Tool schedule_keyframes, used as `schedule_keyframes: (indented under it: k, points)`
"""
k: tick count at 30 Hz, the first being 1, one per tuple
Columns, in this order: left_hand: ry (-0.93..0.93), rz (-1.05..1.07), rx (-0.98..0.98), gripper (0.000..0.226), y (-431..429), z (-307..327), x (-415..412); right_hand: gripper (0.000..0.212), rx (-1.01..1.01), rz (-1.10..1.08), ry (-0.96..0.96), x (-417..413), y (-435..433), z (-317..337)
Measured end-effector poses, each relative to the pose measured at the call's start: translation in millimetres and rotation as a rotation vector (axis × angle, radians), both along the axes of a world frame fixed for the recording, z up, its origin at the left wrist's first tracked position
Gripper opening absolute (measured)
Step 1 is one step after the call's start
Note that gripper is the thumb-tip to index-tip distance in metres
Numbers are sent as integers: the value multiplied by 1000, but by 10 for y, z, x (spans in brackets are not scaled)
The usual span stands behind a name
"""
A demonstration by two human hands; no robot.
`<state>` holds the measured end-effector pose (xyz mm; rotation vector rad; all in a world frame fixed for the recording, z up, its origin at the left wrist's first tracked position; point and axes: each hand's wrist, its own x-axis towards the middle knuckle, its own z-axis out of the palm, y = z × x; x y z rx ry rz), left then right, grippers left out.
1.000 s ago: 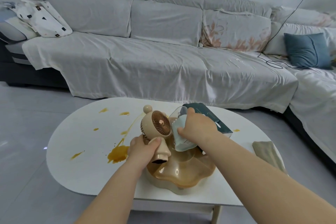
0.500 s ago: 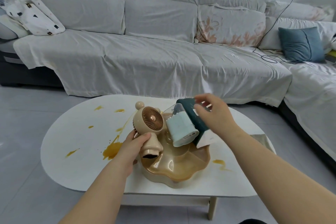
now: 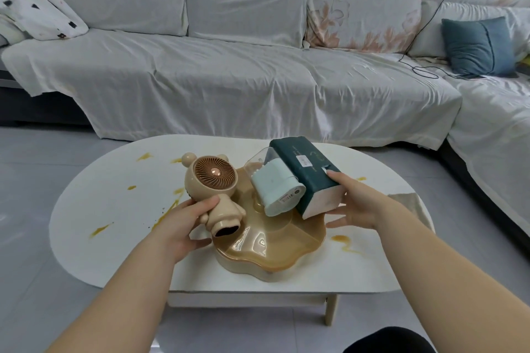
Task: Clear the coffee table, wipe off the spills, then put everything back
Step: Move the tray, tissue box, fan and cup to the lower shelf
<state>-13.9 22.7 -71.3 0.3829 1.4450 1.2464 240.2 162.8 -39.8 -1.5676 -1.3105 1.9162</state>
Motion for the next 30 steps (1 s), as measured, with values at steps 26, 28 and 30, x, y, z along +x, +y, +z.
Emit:
schedule_keyframes:
  k: [26, 28, 30]
  points:
    - [88, -64, 12, 19, 81, -31, -42, 49, -68, 61, 81, 7, -5, -266]
    - [116, -78, 28, 19, 36, 35, -61, 56, -58, 64, 102, 25, -71, -225]
    - [134, -88, 37, 18, -46, 126, -70, 48, -49, 53, 121, 39, -162, -150]
